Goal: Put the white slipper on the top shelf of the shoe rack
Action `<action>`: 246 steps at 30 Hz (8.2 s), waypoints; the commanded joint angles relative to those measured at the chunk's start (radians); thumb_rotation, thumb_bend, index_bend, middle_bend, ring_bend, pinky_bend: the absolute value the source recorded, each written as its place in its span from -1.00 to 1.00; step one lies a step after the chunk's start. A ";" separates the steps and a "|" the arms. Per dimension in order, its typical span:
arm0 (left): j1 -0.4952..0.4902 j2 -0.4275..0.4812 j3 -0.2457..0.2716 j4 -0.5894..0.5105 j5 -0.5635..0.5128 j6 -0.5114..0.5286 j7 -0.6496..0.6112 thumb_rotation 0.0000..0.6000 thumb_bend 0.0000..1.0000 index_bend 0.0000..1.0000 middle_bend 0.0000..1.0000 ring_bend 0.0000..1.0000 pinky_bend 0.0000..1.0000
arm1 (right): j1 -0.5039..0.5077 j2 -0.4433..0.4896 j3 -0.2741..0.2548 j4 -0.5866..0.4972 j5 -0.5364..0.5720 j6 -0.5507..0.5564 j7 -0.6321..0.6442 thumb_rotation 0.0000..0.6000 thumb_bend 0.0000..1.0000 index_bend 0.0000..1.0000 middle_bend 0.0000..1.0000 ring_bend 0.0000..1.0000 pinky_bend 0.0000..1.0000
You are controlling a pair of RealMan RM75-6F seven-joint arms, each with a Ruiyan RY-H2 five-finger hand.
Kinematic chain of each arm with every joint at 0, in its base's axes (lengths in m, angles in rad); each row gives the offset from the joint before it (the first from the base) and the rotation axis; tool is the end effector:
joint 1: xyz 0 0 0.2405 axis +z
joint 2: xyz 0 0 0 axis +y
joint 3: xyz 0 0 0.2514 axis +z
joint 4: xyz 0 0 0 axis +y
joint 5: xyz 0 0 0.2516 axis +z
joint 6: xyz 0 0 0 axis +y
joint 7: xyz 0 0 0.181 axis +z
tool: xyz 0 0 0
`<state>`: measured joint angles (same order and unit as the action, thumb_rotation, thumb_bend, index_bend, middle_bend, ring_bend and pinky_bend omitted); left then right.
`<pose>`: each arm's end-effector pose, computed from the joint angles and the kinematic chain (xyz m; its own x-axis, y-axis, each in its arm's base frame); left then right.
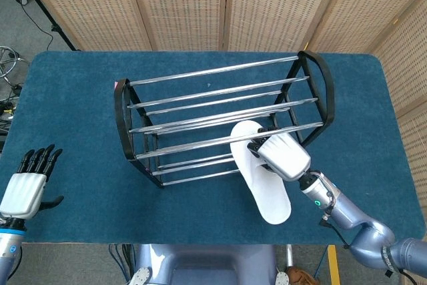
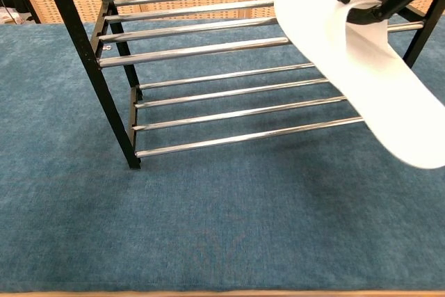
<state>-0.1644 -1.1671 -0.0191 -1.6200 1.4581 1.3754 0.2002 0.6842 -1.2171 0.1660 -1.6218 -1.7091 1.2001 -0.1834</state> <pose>-0.3136 0.2364 0.0804 0.5253 0.1084 0.8440 0.8509 -0.0655 -0.5212 -0.0931 -0.3559 0.0479 0.5002 0.1886 0.8451 -0.5532 -0.6813 0.4794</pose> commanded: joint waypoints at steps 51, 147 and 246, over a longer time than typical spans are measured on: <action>-0.005 0.023 -0.008 -0.008 -0.016 -0.014 -0.056 1.00 -1.00 -1.00 -1.00 -1.00 -1.00 | 0.128 -0.102 0.135 -0.041 0.402 -0.142 -0.199 1.00 -0.27 0.27 0.11 -0.01 0.22; -0.012 0.042 -0.017 -0.002 -0.044 -0.035 -0.113 1.00 -1.00 -1.00 -1.00 -1.00 -1.00 | 0.266 -0.225 0.188 0.039 0.738 -0.126 -0.255 1.00 -0.27 -0.24 -0.45 -0.61 -0.27; -0.007 0.024 -0.002 -0.019 -0.024 -0.023 -0.062 1.00 -1.00 -1.00 -1.00 -1.00 -1.00 | -0.234 0.135 -0.176 0.023 -0.167 0.326 0.180 1.00 -0.27 -0.24 -0.48 -0.67 -0.29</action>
<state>-0.1720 -1.1429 -0.0216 -1.6389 1.4342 1.3528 0.1378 0.4670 -1.0879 0.0133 -1.6561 -1.8177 1.4794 -0.0475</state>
